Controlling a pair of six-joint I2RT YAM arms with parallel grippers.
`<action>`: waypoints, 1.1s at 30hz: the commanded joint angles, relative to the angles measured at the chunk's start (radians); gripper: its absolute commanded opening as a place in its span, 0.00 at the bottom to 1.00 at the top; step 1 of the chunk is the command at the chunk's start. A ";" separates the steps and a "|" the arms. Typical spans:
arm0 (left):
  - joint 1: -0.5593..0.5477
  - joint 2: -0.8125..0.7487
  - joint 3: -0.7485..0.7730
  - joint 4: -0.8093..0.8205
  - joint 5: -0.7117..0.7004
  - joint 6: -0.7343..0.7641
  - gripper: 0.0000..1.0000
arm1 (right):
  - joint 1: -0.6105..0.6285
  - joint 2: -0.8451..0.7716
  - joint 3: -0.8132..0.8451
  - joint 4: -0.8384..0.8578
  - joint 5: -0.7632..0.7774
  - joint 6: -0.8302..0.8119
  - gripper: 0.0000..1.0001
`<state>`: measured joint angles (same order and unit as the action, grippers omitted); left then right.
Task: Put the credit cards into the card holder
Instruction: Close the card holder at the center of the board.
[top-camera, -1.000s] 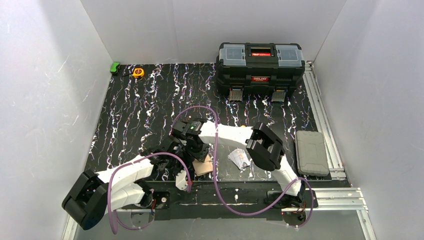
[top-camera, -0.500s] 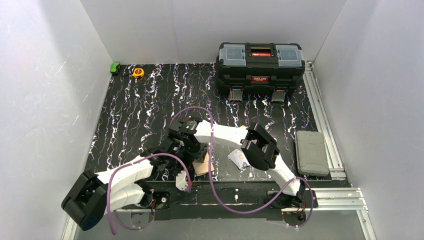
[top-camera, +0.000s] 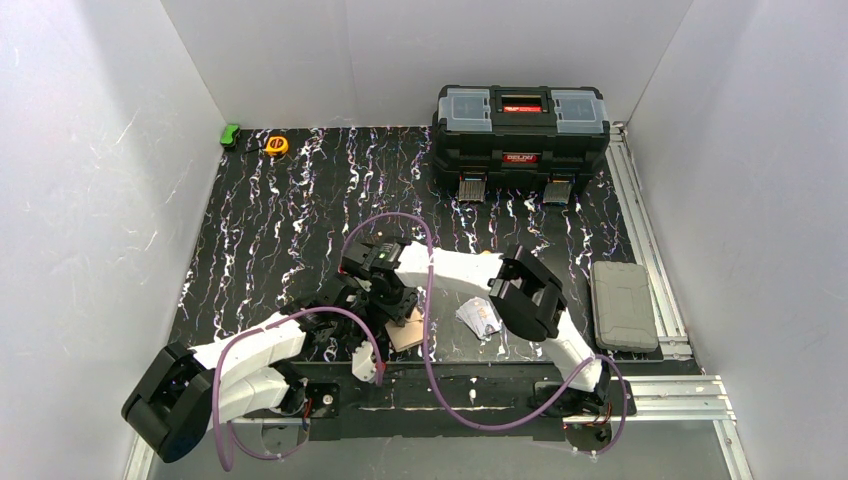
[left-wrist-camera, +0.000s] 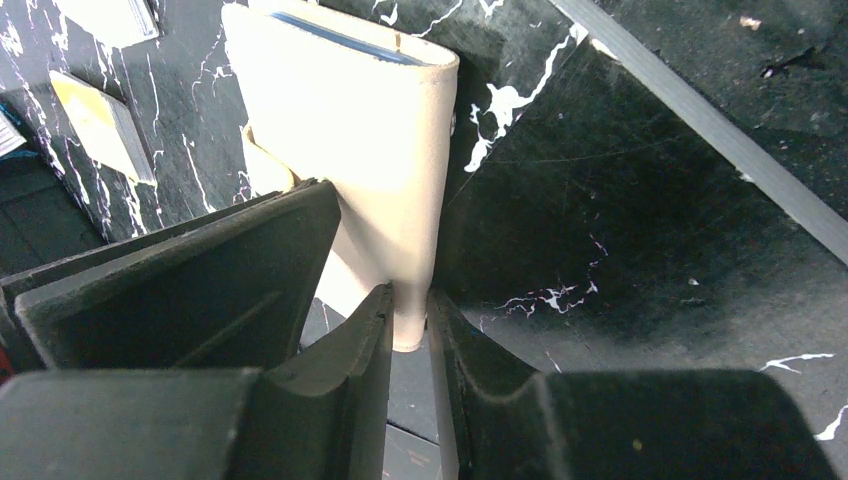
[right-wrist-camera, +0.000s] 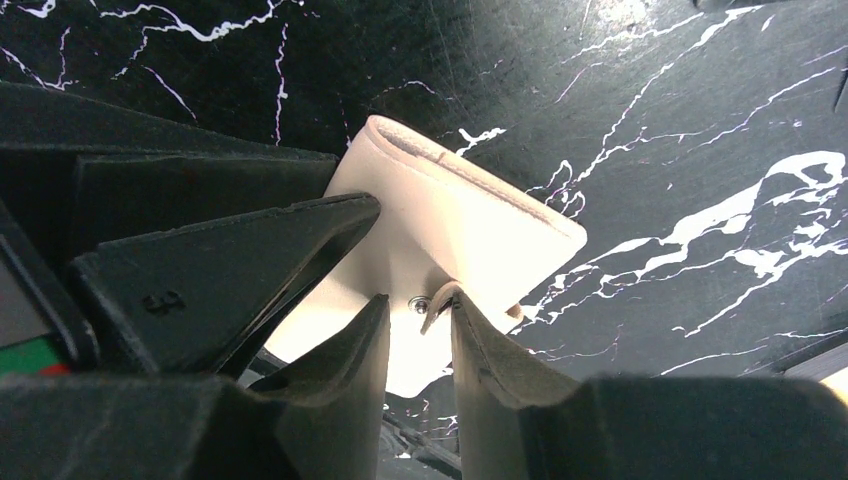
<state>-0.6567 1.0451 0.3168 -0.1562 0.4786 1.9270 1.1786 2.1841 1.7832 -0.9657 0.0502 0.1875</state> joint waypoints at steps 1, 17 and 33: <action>-0.013 0.016 -0.021 -0.023 0.004 -0.001 0.19 | 0.059 -0.020 -0.034 0.079 -0.005 -0.002 0.37; -0.012 0.013 -0.033 -0.020 0.001 0.008 0.19 | 0.066 -0.123 -0.068 0.112 0.073 0.025 0.34; -0.012 0.006 -0.041 -0.020 -0.008 0.005 0.18 | 0.066 -0.138 -0.065 0.090 0.108 0.043 0.25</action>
<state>-0.6651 1.0451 0.3019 -0.1196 0.4706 1.9438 1.2278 2.1021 1.7069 -0.8650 0.1364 0.2199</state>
